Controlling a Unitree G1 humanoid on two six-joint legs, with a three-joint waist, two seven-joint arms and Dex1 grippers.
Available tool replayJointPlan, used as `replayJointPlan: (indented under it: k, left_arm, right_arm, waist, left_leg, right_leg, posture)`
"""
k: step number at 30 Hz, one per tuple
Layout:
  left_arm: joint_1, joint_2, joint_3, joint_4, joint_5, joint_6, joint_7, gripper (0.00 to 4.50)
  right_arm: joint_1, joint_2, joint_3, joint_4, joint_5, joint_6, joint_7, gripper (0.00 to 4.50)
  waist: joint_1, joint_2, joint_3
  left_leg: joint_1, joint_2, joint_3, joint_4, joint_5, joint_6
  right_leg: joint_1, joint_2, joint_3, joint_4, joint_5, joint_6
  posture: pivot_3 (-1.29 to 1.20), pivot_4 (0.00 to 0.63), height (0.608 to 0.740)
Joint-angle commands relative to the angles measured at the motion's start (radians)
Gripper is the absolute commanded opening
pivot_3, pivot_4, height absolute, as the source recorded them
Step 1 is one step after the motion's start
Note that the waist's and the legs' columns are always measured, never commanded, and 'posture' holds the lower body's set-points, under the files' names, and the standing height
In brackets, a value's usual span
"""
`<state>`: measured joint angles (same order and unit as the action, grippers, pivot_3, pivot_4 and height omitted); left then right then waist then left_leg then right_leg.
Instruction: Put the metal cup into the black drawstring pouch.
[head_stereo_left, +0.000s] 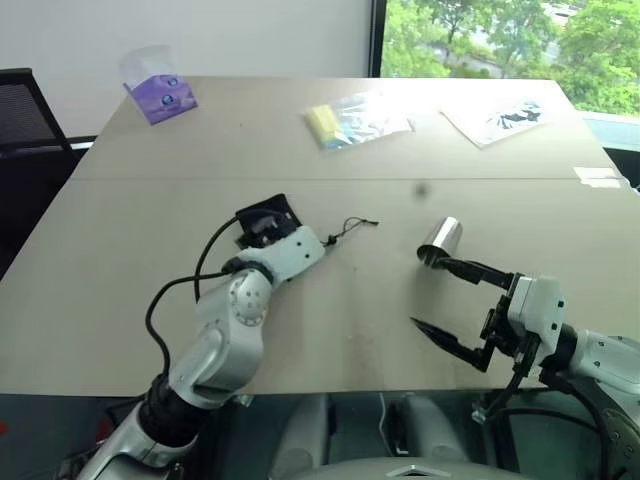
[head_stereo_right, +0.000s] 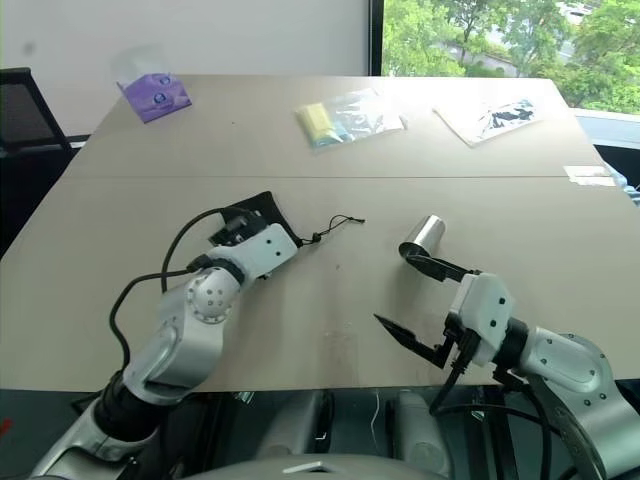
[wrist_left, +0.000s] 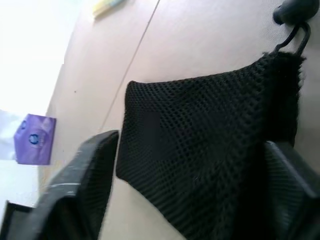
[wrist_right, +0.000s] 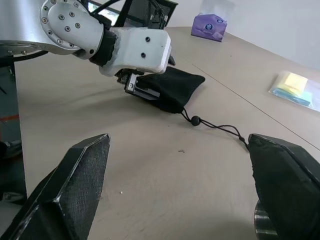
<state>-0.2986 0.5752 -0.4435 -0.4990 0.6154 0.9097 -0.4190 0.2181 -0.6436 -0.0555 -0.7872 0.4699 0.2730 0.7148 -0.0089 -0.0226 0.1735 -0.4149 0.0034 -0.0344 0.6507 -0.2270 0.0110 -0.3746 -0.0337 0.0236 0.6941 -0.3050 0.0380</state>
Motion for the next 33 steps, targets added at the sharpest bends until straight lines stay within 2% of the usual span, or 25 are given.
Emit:
replayJointPlan:
  k: [1, 4, 5, 9, 13, 16, 20, 26, 33]
  left_arm:
    - [-0.024, -0.012, 0.011, 0.005, 0.025, 0.011, -0.014, 1.8]
    - [-0.037, -0.034, 0.043, 0.024, -0.004, 0.039, -0.042, 0.37]
    - [-0.043, -0.048, 0.06, 0.025, -0.026, 0.059, -0.059, 0.05]
    - [-0.092, -0.146, 0.198, 0.055, -0.167, 0.167, -0.117, 0.05]
    - [-0.126, -0.221, 0.32, 0.075, -0.302, 0.268, -0.158, 0.05]
    - [-0.17, -0.297, 0.446, 0.093, -0.423, 0.414, -0.192, 0.05]
    - [-0.213, -0.352, 0.557, 0.108, -0.546, 0.568, -0.208, 0.05]
    - [-0.26, -0.378, 0.646, 0.12, -0.66, 0.689, -0.181, 0.05]
    - [-0.287, -0.38, 0.67, 0.125, -0.729, 0.705, -0.114, 0.05]
  right_arm:
    - [-0.005, 0.005, -0.011, -0.032, -0.001, 0.002, -0.022, 4.5]
    - [-0.013, 0.02, -0.007, -0.032, -0.034, -0.002, -0.06, 4.5]
    - [-0.021, 0.023, -0.003, -0.03, -0.056, 0.008, -0.083, 4.5]
    - [-0.047, 0.036, 0.008, -0.029, -0.125, 0.039, -0.151, 4.5]
    - [-0.061, -0.007, 0.045, -0.047, -0.297, 0.105, -0.229, 4.5]
    - [-0.081, -0.015, 0.064, -0.019, -0.412, 0.143, -0.29, 4.5]
    - [-0.104, -0.004, 0.076, 0.032, -0.504, 0.169, -0.336, 4.5]
    - [-0.143, 0.024, 0.081, 0.076, -0.533, 0.204, -0.333, 4.5]
    - [-0.234, 0.05, 0.126, 0.176, -0.598, 0.231, -0.341, 4.5]
  waist:
    - [-0.002, 0.0, 0.0]
    - [-0.002, 0.0, 0.0]
    - [-0.002, 0.0, 0.0]
    - [0.001, 0.0, 0.0]
    - [0.0, 0.0, 0.0]
    - [-0.001, 0.0, 0.0]
    - [-0.002, 0.0, 0.0]
    - [-0.002, 0.0, 0.0]
    - [-0.003, 0.0, 0.0]
  left_leg:
    - [0.0, 0.0, 0.0, 0.0, 0.0, 0.0]
    - [0.0, 0.0, 0.0, 0.0, 0.0, 0.0]
    - [0.0, 0.0, 0.0, 0.0, 0.0, 0.0]
    - [0.0, 0.0, 0.0, 0.001, 0.0, 0.0]
    - [0.0, 0.0, -0.001, 0.001, 0.0, 0.0]
    - [0.0, -0.001, 0.0, 0.001, 0.0, 0.0]
    - [0.0, -0.001, -0.001, 0.001, 0.0, -0.001]
    - [0.0, -0.001, 0.0, 0.001, 0.001, -0.002]
    - [0.0, -0.001, 0.0, 0.001, 0.002, -0.004]
  right_leg:
    - [0.0, 0.0, 0.0, 0.0, 0.0, 0.0]
    - [0.0, 0.0, 0.0, 0.0, 0.0, 0.0]
    - [0.0, 0.0, 0.0, 0.0, 0.0, 0.0]
    - [0.0, 0.0, -0.001, 0.0, 0.0, 0.0]
    - [0.0, 0.0, -0.002, 0.001, 0.0, 0.0]
    - [0.0, 0.0, -0.003, 0.001, 0.0, 0.0]
    - [0.0, 0.001, -0.005, 0.001, 0.0, 0.0]
    - [0.0, 0.0, -0.005, 0.001, 0.0, 0.0]
    - [0.0, 0.0, -0.004, 0.001, 0.0, 0.0]
  posture:
    - [0.0, 0.15, 0.74]
    - [0.0, 0.15, 0.74]
    - [0.0, 0.15, 0.74]
    - [0.0, 0.15, 0.74]
    - [0.0, 0.15, 0.74]
    - [0.0, 0.15, 0.74]
    - [0.0, 0.15, 0.74]
    - [0.0, 0.15, 0.74]
    - [0.0, 0.15, 0.74]
